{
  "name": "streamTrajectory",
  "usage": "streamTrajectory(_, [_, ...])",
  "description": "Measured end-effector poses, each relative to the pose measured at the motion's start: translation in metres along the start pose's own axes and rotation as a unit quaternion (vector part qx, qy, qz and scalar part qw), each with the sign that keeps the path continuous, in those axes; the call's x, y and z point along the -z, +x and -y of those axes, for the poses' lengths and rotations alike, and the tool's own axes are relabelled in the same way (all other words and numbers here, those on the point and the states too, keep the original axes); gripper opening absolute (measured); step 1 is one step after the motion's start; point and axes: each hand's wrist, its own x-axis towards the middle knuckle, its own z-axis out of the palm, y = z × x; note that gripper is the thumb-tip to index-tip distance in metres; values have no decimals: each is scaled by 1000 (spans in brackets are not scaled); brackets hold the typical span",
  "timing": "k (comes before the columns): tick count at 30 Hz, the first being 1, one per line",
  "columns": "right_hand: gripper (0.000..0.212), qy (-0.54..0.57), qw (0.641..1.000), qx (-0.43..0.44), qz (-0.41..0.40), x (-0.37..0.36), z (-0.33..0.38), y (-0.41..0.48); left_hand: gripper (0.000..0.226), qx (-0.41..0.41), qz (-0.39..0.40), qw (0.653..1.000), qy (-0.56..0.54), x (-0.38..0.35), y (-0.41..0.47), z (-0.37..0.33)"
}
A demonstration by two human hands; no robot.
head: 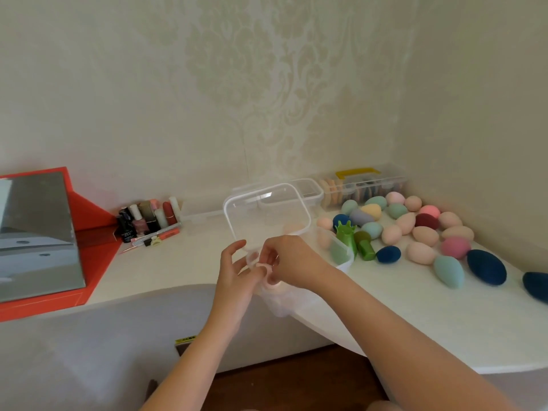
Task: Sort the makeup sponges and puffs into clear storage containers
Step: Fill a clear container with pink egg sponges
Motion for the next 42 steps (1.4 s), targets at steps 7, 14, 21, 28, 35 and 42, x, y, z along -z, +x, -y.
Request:
streamTrajectory(7, [27,96,995,-4,-36,-2,-7,2,49,36,-45,998,-19,-2,5,4])
streamTrajectory(14, [19,-91,995,31,-39,-7,5,7,49,70,99,987,103,12,26,-13])
streamTrajectory(21, [31,-141,987,74,27,3,7,9,28,108,106,986,63,1,37,-11])
streamTrajectory(28, [24,-2,999,41,-30,60,-6,-19,46,109,68,992,1,-11,42,-3])
streamTrajectory(35, [23,-82,945,-181,-260,113,-78,-61,37,101,59,993,-31,-18,36,-2])
streamTrajectory(42, [37,-222,896,-372,-94,97,-159,-70,30,87,39,995,-42,-26,39,3])
